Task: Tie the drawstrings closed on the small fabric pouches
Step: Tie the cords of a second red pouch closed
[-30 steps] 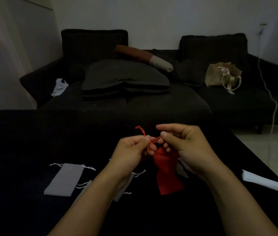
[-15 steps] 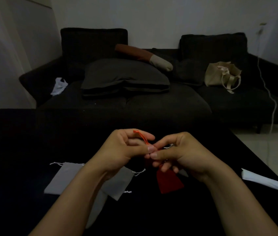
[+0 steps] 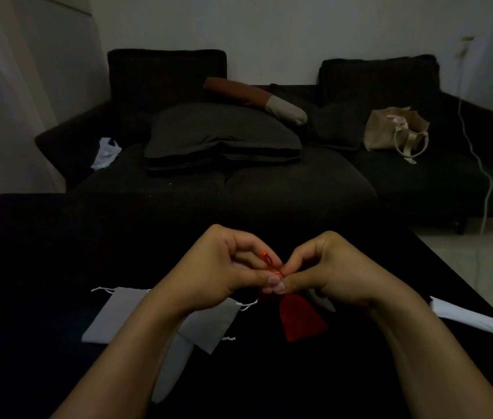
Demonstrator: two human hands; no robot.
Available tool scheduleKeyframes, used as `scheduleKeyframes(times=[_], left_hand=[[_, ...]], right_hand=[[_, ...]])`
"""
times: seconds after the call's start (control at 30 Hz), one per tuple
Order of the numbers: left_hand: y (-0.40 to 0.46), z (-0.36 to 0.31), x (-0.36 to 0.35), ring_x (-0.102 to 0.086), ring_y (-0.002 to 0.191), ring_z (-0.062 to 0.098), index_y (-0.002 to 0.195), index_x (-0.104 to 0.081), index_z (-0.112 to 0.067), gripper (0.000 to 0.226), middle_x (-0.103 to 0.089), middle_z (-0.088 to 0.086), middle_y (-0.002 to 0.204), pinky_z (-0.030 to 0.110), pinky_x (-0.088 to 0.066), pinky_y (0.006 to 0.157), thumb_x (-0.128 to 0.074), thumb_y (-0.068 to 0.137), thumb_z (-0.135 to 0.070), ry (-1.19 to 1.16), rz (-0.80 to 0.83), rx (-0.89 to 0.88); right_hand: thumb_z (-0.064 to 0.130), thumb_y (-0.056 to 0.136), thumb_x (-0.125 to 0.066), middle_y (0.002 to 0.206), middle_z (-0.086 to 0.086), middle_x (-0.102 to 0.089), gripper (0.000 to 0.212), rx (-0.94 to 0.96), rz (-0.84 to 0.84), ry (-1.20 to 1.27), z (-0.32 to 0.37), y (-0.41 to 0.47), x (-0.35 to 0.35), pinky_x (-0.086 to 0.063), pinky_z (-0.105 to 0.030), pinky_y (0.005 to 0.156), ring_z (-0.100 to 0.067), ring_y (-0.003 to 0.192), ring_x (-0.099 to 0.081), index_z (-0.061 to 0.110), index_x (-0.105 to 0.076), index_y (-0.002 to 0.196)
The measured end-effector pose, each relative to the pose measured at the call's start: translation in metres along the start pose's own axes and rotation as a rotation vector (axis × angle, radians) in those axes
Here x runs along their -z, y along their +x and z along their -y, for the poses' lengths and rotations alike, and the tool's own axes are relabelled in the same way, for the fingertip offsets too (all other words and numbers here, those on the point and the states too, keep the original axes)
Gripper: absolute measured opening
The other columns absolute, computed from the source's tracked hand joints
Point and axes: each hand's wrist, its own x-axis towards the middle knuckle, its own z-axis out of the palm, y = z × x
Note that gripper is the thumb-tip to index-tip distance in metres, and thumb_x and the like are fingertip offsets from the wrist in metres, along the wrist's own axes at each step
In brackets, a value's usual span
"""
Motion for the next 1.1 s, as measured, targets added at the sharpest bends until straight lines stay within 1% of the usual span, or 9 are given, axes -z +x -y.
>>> scheduleKeyframes(times=[0.17,0.4,0.53,0.67,0.73,0.83,0.93,1.0,1.1], left_hand=[[-0.002,0.001,0.003,-0.076,0.074,0.023,0.092,-0.074,-0.008,0.019,-0.076,0.012,0.078,0.020,-0.056,0.067,-0.078,0.077,0.001,-0.060,0.008,0.053],[0.001,0.001,-0.001,-0.076,0.074,0.021,0.088,-0.074,-0.006,0.014,-0.077,0.010,0.080,0.026,-0.061,0.069,-0.079,0.076,0.002,0.183,-0.025,0.029],[0.001,0.000,-0.004,-0.074,0.068,0.009,0.083,-0.077,-0.011,0.017,-0.076,0.002,0.074,0.027,-0.061,0.068,-0.079,0.074,0.003,0.423,-0.122,-0.105],[0.002,0.011,-0.014,-0.069,0.069,-0.001,0.082,-0.078,-0.015,0.019,-0.075,-0.007,0.076,0.022,-0.057,0.064,-0.080,0.070,-0.001,0.667,-0.432,-0.419],[0.001,0.017,-0.023,-0.070,0.077,-0.002,0.088,-0.078,-0.013,0.021,-0.076,-0.007,0.083,0.019,-0.057,0.070,-0.080,0.072,0.000,0.627,-0.600,-0.508],[0.004,0.021,-0.027,-0.072,0.083,-0.002,0.093,-0.077,-0.012,0.025,-0.076,-0.008,0.088,0.019,-0.057,0.076,-0.080,0.074,0.004,0.392,-0.725,-0.506],[0.008,0.020,-0.026,-0.073,0.083,0.001,0.093,-0.076,-0.018,0.023,-0.077,-0.012,0.086,0.016,-0.055,0.076,-0.081,0.076,-0.002,0.281,-0.690,-0.488],[0.008,0.019,-0.027,-0.074,0.082,0.003,0.091,-0.077,-0.020,0.021,-0.077,-0.012,0.086,0.016,-0.055,0.075,-0.080,0.076,-0.006,0.220,-0.643,-0.454],[0.009,0.018,-0.024,-0.075,0.079,0.008,0.086,-0.079,-0.020,0.018,-0.078,-0.008,0.082,0.017,-0.055,0.070,-0.082,0.074,-0.008,0.082,-0.556,-0.347]], right_hand=[[-0.003,0.073,-0.078,0.081,-0.014,-0.073,0.007,-0.023,0.041,0.087,-0.007,-0.002,-0.001,-0.049,-0.013,0.060,-0.008,0.067,-0.068,0.003,-0.077,0.076],[0.004,0.074,-0.080,0.079,-0.017,-0.075,0.006,-0.102,-0.030,-0.019,-0.009,0.003,-0.006,-0.052,-0.021,0.066,-0.012,0.068,-0.066,0.003,-0.077,0.079],[0.000,0.075,-0.078,0.075,-0.016,-0.071,0.004,-0.125,-0.049,0.100,-0.008,0.003,-0.006,-0.050,-0.017,0.054,-0.010,0.058,-0.066,0.000,-0.074,0.073],[-0.001,0.073,-0.075,0.082,-0.016,-0.070,0.010,-0.038,-0.024,0.265,-0.007,0.002,-0.011,-0.052,-0.019,0.057,-0.012,0.064,-0.067,0.007,-0.072,0.069],[0.011,0.070,-0.077,0.081,-0.014,-0.071,0.004,-0.022,-0.005,0.329,-0.007,0.002,-0.012,-0.052,-0.021,0.059,-0.014,0.067,-0.067,0.009,-0.075,0.073],[0.024,0.075,-0.073,0.069,-0.004,-0.066,0.017,-0.011,-0.022,0.454,-0.006,0.004,-0.014,-0.038,-0.018,0.048,-0.005,0.053,-0.056,0.010,-0.073,0.085],[0.023,0.079,-0.070,0.080,-0.007,-0.070,0.031,0.013,-0.029,0.570,-0.007,0.006,-0.016,-0.041,-0.022,0.054,-0.009,0.060,-0.059,0.009,-0.069,0.106],[0.021,0.079,-0.069,0.081,-0.010,-0.070,0.028,-0.005,-0.030,0.558,-0.007,0.006,-0.017,-0.047,-0.022,0.059,-0.012,0.064,-0.062,0.004,-0.072,0.101],[0.023,0.077,-0.068,0.071,-0.006,-0.064,0.021,-0.037,-0.101,0.493,-0.007,0.006,-0.012,-0.038,-0.017,0.050,-0.007,0.056,-0.053,0.004,-0.072,0.086]])
